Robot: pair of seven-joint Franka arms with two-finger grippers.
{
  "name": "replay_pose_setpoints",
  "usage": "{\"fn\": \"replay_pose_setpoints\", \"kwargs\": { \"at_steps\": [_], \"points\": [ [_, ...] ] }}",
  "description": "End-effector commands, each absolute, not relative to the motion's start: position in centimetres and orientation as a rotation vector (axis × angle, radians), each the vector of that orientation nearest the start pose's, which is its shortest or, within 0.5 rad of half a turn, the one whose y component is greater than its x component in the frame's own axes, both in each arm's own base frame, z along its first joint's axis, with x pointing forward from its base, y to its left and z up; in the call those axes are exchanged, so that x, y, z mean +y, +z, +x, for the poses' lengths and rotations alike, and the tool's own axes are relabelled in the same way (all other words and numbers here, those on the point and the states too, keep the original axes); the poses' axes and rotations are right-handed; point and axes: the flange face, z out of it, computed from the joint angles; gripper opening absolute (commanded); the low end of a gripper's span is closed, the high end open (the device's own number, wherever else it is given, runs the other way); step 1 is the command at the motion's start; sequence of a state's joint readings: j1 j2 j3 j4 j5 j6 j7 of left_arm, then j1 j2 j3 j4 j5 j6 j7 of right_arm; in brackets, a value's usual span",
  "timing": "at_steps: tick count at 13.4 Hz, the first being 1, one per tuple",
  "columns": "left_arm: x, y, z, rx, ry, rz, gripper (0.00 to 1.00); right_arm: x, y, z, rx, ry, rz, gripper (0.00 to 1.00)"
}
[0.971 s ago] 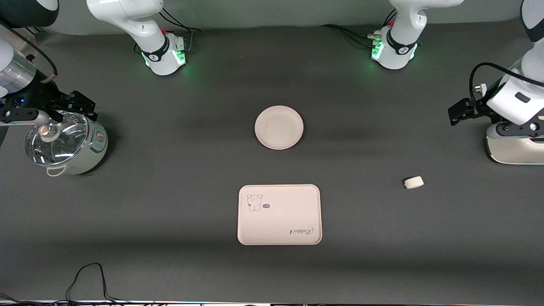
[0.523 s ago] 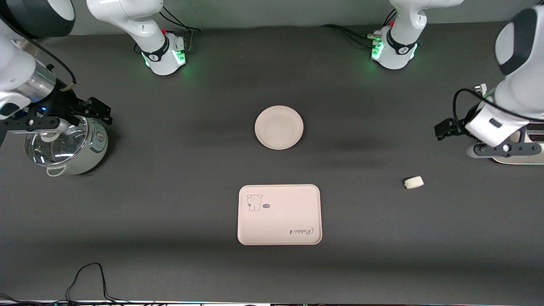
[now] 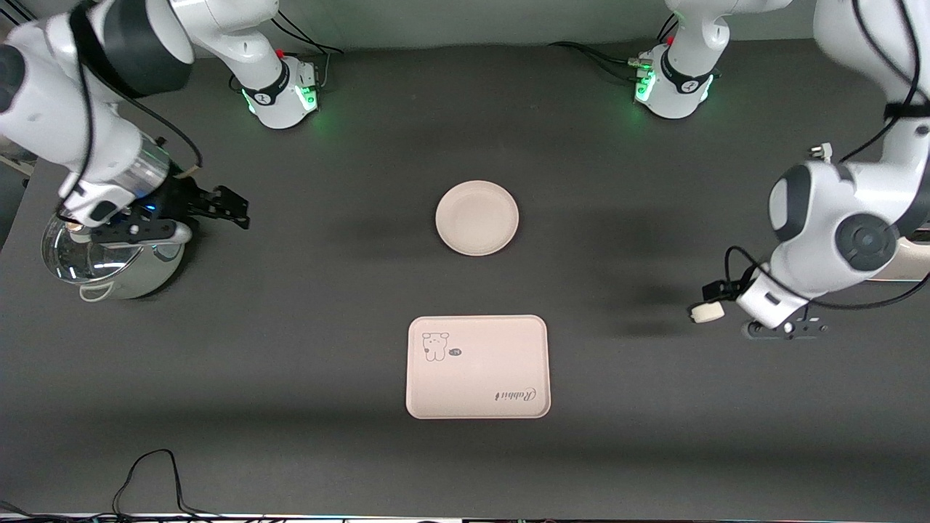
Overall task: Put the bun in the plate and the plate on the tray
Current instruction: 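Reach to the white bun and grasp it with the left gripper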
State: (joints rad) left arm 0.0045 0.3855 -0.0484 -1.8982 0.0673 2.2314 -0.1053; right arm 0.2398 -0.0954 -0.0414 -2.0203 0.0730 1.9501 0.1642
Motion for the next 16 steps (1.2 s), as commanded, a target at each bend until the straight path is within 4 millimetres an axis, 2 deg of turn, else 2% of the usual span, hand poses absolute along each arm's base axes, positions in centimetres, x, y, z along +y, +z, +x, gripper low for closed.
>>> {"fn": "replay_pose_setpoints", "kwargs": {
  "at_steps": [1,3,5,6,10,13,14,15,16],
  "points": [
    [-0.4,25.2,63.2,-0.057,0.061,-3.118,1.00,11.5,46.8,51.5,0.017,-0.047,-3.053,1.00],
    [0.4,23.3,63.0,-0.075,0.095,-3.118,1.00,12.0,44.9,52.0,0.050,-0.008,-3.020,1.00],
    [0.1,21.2,62.8,-0.110,0.113,-3.131,1.00,12.6,43.5,52.4,0.090,0.035,-2.970,1.00],
    [-0.1,20.6,62.7,-0.162,0.130,-3.159,1.00,13.7,42.9,52.3,0.061,0.040,-2.973,1.00],
    [-0.7,19.4,62.4,-0.207,0.164,-3.186,0.99,15.1,41.4,51.7,0.031,0.069,-2.980,1.00],
    [-0.9,19.3,62.4,-0.200,0.159,-3.188,0.99,15.5,40.8,51.6,0.022,0.061,-2.981,1.00],
    [-0.8,19.3,62.5,-0.193,0.154,-3.188,0.75,15.9,40.3,51.6,0.029,0.065,-2.983,1.00],
    [-0.6,19.2,62.5,-0.189,0.144,-3.190,0.22,16.9,39.8,51.6,0.020,0.057,-2.983,1.00],
    [-0.6,19.0,62.5,-0.189,0.149,-3.189,0.18,17.5,39.6,51.5,0.018,0.055,-2.982,1.00]
  ]
}}
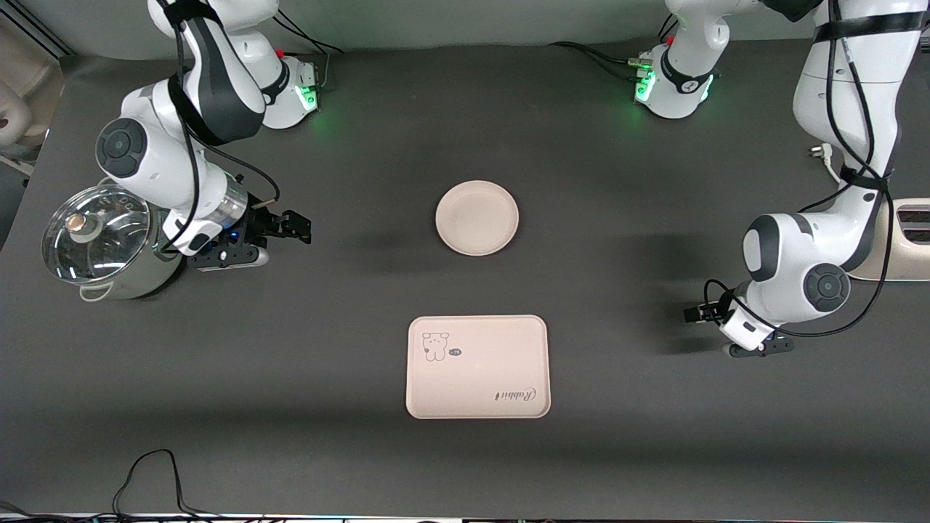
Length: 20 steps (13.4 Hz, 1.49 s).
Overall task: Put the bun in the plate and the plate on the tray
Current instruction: 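Carry the bun over the white plate and lower it onto the plate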
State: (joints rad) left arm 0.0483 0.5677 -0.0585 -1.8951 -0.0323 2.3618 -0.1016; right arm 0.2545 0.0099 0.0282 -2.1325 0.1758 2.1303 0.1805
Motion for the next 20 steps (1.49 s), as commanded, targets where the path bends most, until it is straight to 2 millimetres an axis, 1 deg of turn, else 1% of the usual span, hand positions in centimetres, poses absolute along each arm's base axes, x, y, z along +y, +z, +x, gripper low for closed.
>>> {"fn": "replay_pose_setpoints", "kwargs": {
  "at_steps": [1,4,5,7,9,11,12,13,14,15,16,17,18,19,20],
  "points": [
    [-0.7,19.0,62.5,-0.187,0.149,-3.189,0.19,17.6,39.6,51.6,0.021,0.054,-2.982,1.00],
    [-0.4,19.3,62.5,-0.193,0.151,-3.188,0.19,18.0,38.9,51.7,0.014,0.047,-2.982,1.00],
    [-0.3,20.4,62.7,-0.191,0.143,-3.189,0.19,18.0,38.8,51.8,0.017,0.049,-2.983,1.00],
    [0.4,26.0,63.3,-0.204,0.143,-3.189,0.19,18.0,38.8,51.7,0.017,0.049,-2.983,1.00],
    [0.5,33.9,63.8,-0.190,0.211,-3.185,0.19,18.9,38.7,51.3,-0.001,0.057,-2.984,1.00],
    [0.5,41.5,63.7,-0.178,0.246,-3.183,0.20,18.9,38.8,51.4,0.008,0.055,-2.983,1.00],
    [0.7,45.0,63.3,-0.176,0.243,-3.183,0.20,19.0,38.8,51.4,0.005,0.053,-2.983,1.00],
    [0.6,47.9,62.6,-0.170,0.231,-3.183,0.21,19.0,38.8,51.4,0.005,0.053,-2.983,1.00],
    [0.6,50.0,61.7,-0.167,0.216,-3.184,0.21,19.0,38.8,51.4,0.008,0.053,-2.983,1.00],
    [0.2,51.7,60.9,-0.158,0.189,-3.185,0.21,19.2,38.6,51.4,0.006,0.058,-2.984,1.00],
    [-0.4,52.8,60.4,-0.145,0.175,-3.188,0.21,19.7,38.6,51.3,0.007,0.052,-2.983,1.00],
    [-1.2,53.2,60.0,-0.140,0.191,-3.191,0.23,20.4,38.7,51.0,0.005,0.051,-2.982,1.00],
    [-3.6,53.2,59.7,-0.103,0.206,-3.191,0.22,20.9,38.3,51.0,0.007,0.051,-2.981,1.00],
    [-5.8,53.0,59.5,-0.167,0.220,-3.197,0.22,21.5,38.0,50.9,-0.011,0.048,-2.980,1.00],
    [-8.9,52.9,59.3,-0.243,0.236,-3.218,0.22,21.6,37.5,51.0,-0.011,0.046,-2.980,1.00]
  ]
}}
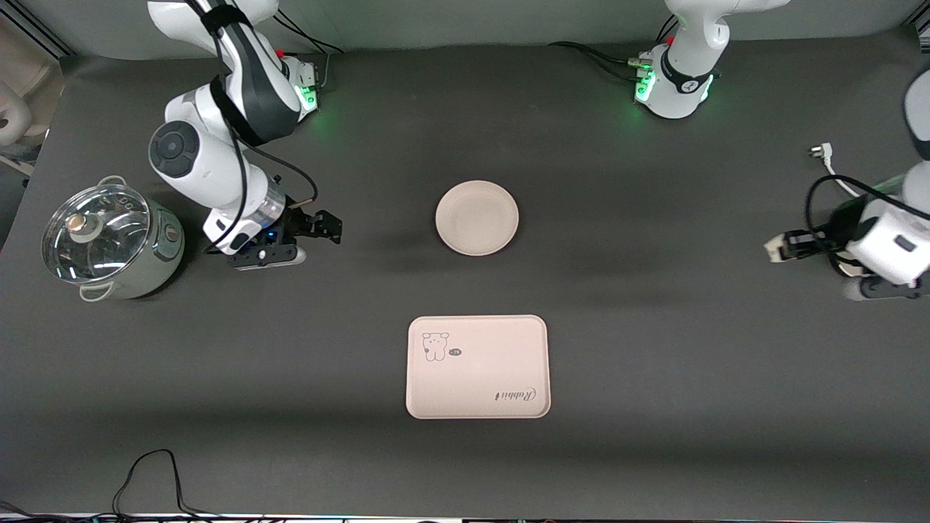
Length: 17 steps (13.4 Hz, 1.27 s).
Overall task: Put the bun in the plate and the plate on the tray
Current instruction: 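Carry the bun over the white plate and lower it onto the plate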
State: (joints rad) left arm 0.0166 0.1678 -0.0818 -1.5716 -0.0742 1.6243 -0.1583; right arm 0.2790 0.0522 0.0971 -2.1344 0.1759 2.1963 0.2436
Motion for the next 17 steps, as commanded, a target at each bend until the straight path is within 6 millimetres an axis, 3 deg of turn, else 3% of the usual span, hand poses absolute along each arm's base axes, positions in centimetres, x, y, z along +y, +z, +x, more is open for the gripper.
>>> {"fn": "replay_pose_setpoints", "kwargs": {
  "at_steps": [1,4,7,10,13,15,17],
  "points": [
    [-12.8,52.4,58.8,-0.240,0.247,-3.213,0.23,21.6,37.3,51.1,-0.010,0.044,-2.980,1.00],
    [-25.1,49.0,56.5,-0.401,0.245,-3.171,0.23,21.8,36.5,51.5,-0.020,0.048,-2.984,1.00],
    [-33.3,42.0,52.3,-0.486,0.234,-3.179,0.23,21.9,36.5,52.1,-0.060,0.015,-3.011,1.00],
    [-40.5,36.2,48.0,-0.545,0.245,-3.148,0.23,22.2,35.4,52.3,-0.054,0.012,-3.009,1.00],
    [-46.6,31.1,43.7,-0.541,0.227,-3.138,0.23,23.3,34.4,52.1,-0.065,0.014,-3.001,1.00],
    [-48.7,27.8,42.4,-0.556,0.202,-3.140,0.23,24.1,33.0,51.9,-0.081,0.028,-2.999,1.00],
    [-50.1,25.7,41.1,-0.553,0.186,-3.136,0.24,24.8,31.2,51.9,-0.088,0.042,-2.997,1.00]
  ]
}}
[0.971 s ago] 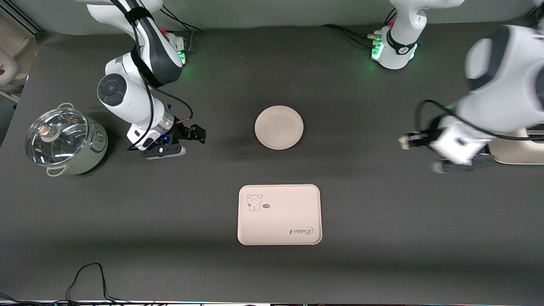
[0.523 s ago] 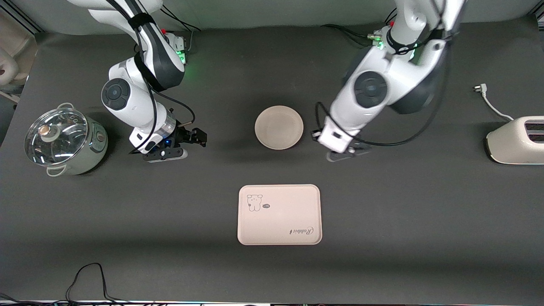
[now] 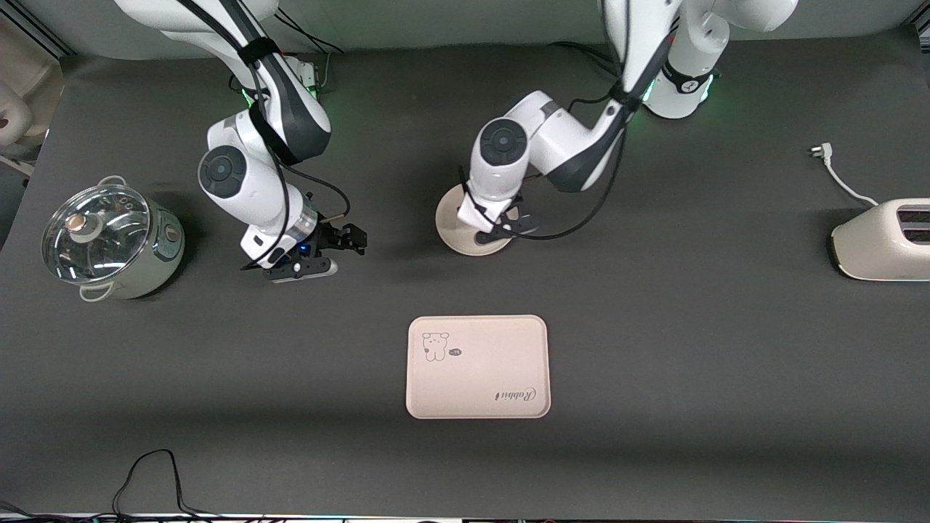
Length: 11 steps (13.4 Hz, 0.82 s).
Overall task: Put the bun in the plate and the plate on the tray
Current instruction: 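Carry the bun over the white plate and lower it onto the plate, then open the left gripper and withdraw while the right gripper reaches the plate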
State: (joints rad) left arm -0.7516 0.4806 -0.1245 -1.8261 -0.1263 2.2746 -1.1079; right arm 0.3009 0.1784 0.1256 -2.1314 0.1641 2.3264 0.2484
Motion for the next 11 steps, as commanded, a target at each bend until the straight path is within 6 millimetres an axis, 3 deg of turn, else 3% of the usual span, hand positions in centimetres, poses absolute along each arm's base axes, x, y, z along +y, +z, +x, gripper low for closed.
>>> {"fn": "replay_pose_setpoints", "kwargs": {
  "at_steps": [1,2,3,4,5,9,11],
  "points": [
    [-50.4,24.9,40.7,-0.566,0.171,-3.128,0.25,25.6,30.8,51.7,-0.072,0.034,-2.990,1.00],
    [-51.0,24.3,39.8,-0.564,0.176,-3.118,0.27,26.4,30.5,51.5,-0.031,0.033,-2.986,1.00],
    [-51.1,23.6,39.5,-0.564,0.184,-3.109,0.42,27.1,30.1,51.3,-0.021,0.037,-2.985,1.00],
    [-51.1,23.5,39.5,-0.566,0.185,-3.107,0.66,27.2,30.1,51.3,-0.020,0.027,-2.983,1.00],
    [-51.0,23.6,39.6,-0.569,0.188,-3.102,1.00,27.2,30.0,51.4,-0.019,0.022,-2.981,1.00],
    [-49.9,25.5,41.1,-0.595,0.178,-3.094,1.00,28.0,28.4,51.4,-0.025,-0.004,-2.971,1.00],
    [-45.6,30.7,45.8,-0.618,0.114,-3.097,1.00,28.8,27.6,51.3,-0.039,-0.020,-2.963,1.00]
  ]
}}
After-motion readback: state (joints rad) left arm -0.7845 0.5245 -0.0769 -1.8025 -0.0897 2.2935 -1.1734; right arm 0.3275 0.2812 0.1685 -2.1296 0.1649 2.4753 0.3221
